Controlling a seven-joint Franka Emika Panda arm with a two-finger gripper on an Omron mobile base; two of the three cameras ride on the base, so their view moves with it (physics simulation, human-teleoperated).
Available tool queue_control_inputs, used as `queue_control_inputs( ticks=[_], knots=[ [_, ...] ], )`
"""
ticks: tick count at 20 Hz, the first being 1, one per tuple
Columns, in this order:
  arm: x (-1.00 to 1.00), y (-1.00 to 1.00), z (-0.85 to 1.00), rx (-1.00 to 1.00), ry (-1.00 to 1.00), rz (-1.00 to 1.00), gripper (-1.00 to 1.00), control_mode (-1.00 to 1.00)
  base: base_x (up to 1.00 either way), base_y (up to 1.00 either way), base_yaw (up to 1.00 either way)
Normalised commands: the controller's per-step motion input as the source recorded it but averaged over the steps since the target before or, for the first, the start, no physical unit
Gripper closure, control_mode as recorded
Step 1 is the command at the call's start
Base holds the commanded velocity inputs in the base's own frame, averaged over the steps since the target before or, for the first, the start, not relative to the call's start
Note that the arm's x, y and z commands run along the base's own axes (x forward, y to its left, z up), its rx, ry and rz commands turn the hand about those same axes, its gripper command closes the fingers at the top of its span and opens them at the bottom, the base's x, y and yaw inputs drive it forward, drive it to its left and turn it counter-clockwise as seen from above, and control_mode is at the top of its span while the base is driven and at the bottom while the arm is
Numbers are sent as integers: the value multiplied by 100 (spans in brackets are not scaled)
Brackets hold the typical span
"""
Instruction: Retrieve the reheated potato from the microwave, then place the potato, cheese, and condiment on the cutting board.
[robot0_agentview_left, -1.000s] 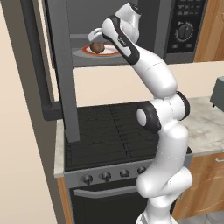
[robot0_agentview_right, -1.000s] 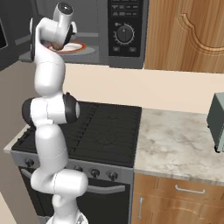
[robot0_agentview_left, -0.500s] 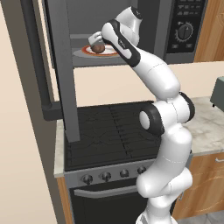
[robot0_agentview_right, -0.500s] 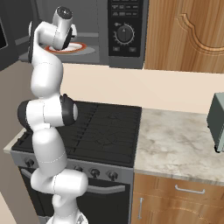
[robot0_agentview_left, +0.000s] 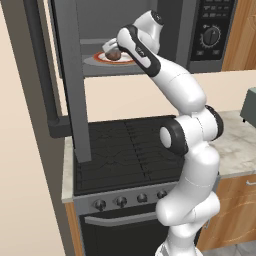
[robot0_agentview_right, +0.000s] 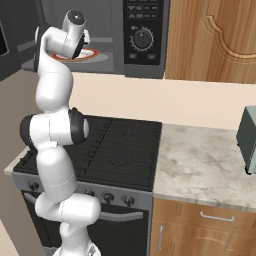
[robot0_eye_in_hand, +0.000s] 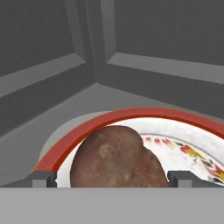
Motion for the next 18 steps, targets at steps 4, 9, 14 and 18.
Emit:
queue_control_inputs(
  ticks=[4, 9, 14, 18],
  knots=[
    [5, 2, -15, 0, 0, 0, -100, -100, 0, 0, 0],
    [10, 4, -11, 0, 0, 0, 100, -100, 0, 0, 0],
    [6, 2, -1, 0, 0, 0, 100, -100, 0, 0, 0],
    [-8, 0, 8, 0, -2, 0, 100, -100, 0, 0, 0]
  ],
)
